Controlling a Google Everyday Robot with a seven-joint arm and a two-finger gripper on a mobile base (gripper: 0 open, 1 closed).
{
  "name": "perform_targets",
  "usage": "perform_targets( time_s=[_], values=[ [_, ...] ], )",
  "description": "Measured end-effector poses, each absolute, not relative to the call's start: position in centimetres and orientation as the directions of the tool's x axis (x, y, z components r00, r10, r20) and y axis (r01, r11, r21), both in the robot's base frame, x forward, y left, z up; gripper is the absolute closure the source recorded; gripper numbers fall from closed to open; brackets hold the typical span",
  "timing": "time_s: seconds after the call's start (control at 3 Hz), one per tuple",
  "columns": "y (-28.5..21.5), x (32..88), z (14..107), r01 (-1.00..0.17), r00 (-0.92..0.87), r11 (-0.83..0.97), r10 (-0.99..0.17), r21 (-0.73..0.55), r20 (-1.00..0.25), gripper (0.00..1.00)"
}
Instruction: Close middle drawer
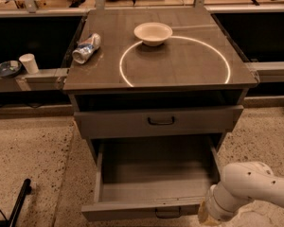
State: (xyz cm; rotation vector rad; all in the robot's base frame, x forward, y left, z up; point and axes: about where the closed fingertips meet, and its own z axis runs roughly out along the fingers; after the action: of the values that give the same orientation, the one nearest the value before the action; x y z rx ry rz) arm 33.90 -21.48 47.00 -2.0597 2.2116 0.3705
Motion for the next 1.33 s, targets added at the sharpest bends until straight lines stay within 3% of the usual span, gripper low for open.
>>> perform_targets(
  time_s=[0.67,1.0,1.33],
  values=[
    [-20.4,33.5,41.4,-0.99,-0.133,0.116,-0.958,0.081,-0.253,1.0],
    [-20.5,34.1,39.3,-0.983,-0.182,0.17,-0.95,0.068,-0.256,0.86],
    [-20.9,34.7,38.1,-0.97,-0.241,0.237,-0.933,0.048,-0.269,0.62]
  ],
)
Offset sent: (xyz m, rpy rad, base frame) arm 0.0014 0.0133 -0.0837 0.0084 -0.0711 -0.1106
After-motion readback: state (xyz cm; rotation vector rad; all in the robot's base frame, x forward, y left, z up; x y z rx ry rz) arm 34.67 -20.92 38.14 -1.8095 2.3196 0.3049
